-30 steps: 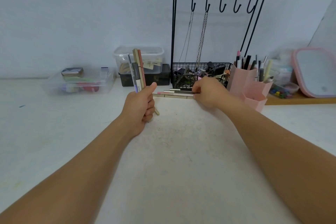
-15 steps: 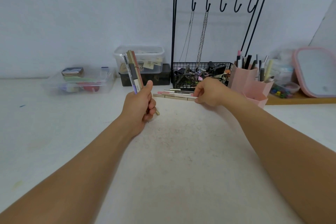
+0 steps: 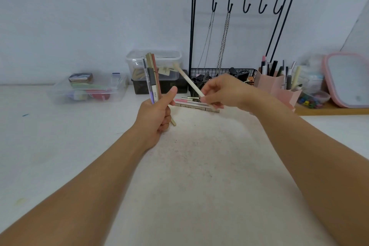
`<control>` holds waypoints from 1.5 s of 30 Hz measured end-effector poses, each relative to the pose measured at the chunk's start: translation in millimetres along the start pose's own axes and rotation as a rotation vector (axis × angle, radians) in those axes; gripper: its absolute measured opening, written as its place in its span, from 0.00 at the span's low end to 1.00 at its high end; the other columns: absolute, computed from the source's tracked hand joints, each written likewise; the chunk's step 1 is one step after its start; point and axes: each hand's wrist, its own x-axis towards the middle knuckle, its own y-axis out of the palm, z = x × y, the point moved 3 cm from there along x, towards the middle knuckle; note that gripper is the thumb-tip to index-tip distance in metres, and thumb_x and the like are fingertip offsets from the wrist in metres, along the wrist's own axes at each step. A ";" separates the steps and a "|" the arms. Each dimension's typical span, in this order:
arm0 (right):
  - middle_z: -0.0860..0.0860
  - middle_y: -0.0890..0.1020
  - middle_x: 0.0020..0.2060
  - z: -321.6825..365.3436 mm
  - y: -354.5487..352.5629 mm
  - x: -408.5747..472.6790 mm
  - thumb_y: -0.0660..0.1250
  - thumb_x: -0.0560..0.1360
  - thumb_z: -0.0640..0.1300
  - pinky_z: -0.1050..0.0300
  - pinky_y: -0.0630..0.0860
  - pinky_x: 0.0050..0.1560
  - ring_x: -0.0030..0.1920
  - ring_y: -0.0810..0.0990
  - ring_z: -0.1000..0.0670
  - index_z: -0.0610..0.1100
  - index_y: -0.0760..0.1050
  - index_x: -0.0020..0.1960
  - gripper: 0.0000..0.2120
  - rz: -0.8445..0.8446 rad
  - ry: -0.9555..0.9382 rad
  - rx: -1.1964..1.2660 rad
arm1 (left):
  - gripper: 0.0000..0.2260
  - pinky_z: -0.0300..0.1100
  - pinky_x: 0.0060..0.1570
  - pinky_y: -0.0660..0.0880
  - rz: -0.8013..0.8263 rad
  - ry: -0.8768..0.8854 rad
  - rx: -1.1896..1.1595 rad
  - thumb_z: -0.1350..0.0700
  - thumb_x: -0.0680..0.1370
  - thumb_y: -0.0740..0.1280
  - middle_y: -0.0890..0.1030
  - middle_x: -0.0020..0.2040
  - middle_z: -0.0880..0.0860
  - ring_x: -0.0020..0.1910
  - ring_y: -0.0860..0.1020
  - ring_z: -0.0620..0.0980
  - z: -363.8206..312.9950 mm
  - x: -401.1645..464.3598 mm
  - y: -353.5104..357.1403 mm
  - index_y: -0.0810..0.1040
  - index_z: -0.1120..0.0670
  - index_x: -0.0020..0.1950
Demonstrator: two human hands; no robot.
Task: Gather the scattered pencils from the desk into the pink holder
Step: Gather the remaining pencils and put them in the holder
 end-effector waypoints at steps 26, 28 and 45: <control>0.43 0.85 0.38 22.0 73.7 3.3 0.67 0.79 0.43 0.52 0.82 0.42 0.38 0.82 0.48 0.38 0.82 0.45 0.10 -0.104 -0.090 0.137 | 0.14 0.37 0.22 0.66 -0.093 0.079 -0.012 0.49 0.83 0.65 0.77 0.28 0.51 0.27 0.77 0.48 -0.2 2.0 -3.6 0.72 0.54 0.40; 0.49 0.83 0.35 18.4 78.3 4.6 0.66 0.79 0.43 0.54 0.78 0.39 0.36 0.81 0.51 0.41 0.82 0.43 0.10 -0.111 -0.115 0.021 | 0.13 0.38 0.24 0.71 -0.093 0.085 -0.034 0.47 0.83 0.66 0.77 0.28 0.51 0.26 0.76 0.48 -1.0 2.0 -4.5 0.73 0.54 0.43; 0.47 0.78 0.29 5.1 42.8 -0.5 0.70 0.77 0.38 0.64 0.71 0.26 0.26 0.72 0.54 0.38 0.79 0.38 0.09 0.086 0.209 0.330 | 0.18 0.35 0.19 0.55 -0.094 -0.044 -0.085 0.40 0.80 0.66 0.65 0.26 0.48 0.23 0.61 0.44 -3.0 1.6 -4.9 0.70 0.51 0.38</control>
